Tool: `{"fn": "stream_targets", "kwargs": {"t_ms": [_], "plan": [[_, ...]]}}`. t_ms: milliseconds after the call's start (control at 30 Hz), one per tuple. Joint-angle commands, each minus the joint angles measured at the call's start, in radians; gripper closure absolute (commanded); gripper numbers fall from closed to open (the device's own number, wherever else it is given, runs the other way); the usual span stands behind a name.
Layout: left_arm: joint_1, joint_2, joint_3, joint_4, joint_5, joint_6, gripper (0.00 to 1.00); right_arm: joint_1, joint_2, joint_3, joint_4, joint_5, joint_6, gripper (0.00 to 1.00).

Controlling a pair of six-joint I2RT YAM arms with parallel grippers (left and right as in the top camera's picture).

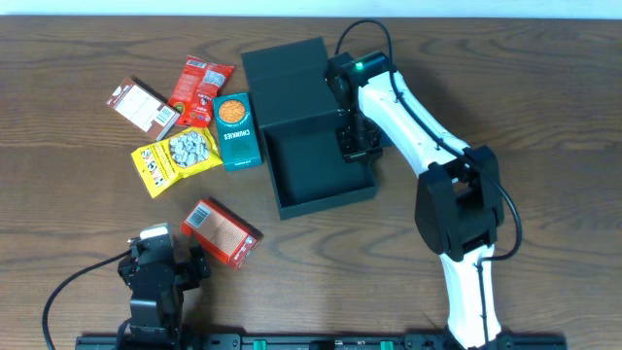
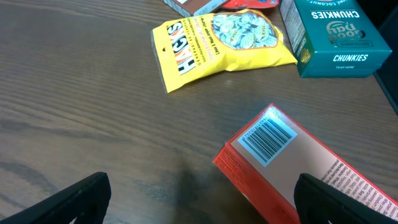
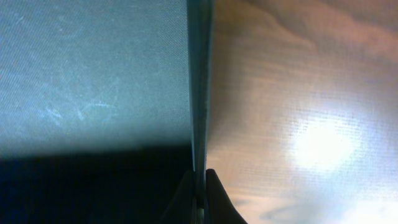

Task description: Pack container

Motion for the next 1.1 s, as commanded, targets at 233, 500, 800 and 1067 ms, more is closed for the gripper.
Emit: {"fn": "stream_targets", "kwargs": {"t_ms": [233,500,800,1067], "plan": [[0.003,-0.006,-0.011,0.003,-0.01,-0.011,0.05,-0.008,0.008,-0.002,-0.053,-0.011,0.371,0.98],[0.003,-0.006,-0.011,0.003,-0.01,-0.011,0.05,-0.009,0.008,-0.002,-0.061,0.0,0.338,0.99],[0.003,-0.006,-0.011,0.003,-0.01,-0.011,0.05,-0.01,0.008,-0.002,-0.06,0.06,0.285,0.98],[0.003,-0.006,-0.011,0.002,-0.01,-0.011,0.05,-0.01,0.008,-0.002,-0.039,0.062,0.229,0.52]]}}
